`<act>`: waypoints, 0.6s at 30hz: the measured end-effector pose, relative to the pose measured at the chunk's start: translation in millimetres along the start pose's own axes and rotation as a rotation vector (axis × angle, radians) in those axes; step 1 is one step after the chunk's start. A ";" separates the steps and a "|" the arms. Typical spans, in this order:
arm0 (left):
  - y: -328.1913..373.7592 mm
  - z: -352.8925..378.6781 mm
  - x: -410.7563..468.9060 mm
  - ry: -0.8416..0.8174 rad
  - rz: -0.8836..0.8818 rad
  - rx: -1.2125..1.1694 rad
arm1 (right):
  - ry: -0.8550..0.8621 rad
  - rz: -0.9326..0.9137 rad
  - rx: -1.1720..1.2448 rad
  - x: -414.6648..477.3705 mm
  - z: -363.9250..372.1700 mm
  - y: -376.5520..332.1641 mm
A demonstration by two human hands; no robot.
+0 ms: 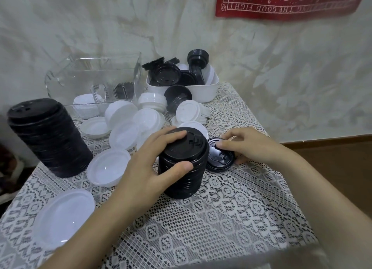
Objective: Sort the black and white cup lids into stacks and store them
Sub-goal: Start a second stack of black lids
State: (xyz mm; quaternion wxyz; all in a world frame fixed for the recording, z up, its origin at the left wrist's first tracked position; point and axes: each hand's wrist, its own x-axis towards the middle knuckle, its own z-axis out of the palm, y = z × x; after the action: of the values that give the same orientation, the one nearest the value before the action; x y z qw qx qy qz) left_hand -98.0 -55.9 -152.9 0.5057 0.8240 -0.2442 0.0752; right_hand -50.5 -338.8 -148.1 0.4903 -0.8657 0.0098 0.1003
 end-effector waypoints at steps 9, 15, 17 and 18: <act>1.5 -7.1 1.3 -0.049 -0.027 0.033 | -0.040 -0.037 -0.033 -6.0 1.9 -5.7; 1.2 -10.2 2.6 -0.100 -0.073 -0.038 | -0.181 -0.076 -0.204 -12.7 -0.2 -8.7; 0.7 -8.6 1.9 -0.073 -0.083 -0.038 | -0.214 -0.073 -0.250 -15.1 -0.2 -10.1; 0.7 -7.9 1.5 -0.062 -0.089 -0.039 | -0.215 -0.077 -0.277 -15.3 0.2 -9.8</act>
State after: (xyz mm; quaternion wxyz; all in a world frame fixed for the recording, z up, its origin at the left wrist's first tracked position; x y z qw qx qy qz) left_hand -96.1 -49.8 -148.0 0.5167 0.8259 -0.2244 0.0222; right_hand -64.4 -334.9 -137.1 0.3683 -0.9089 -0.0896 0.1740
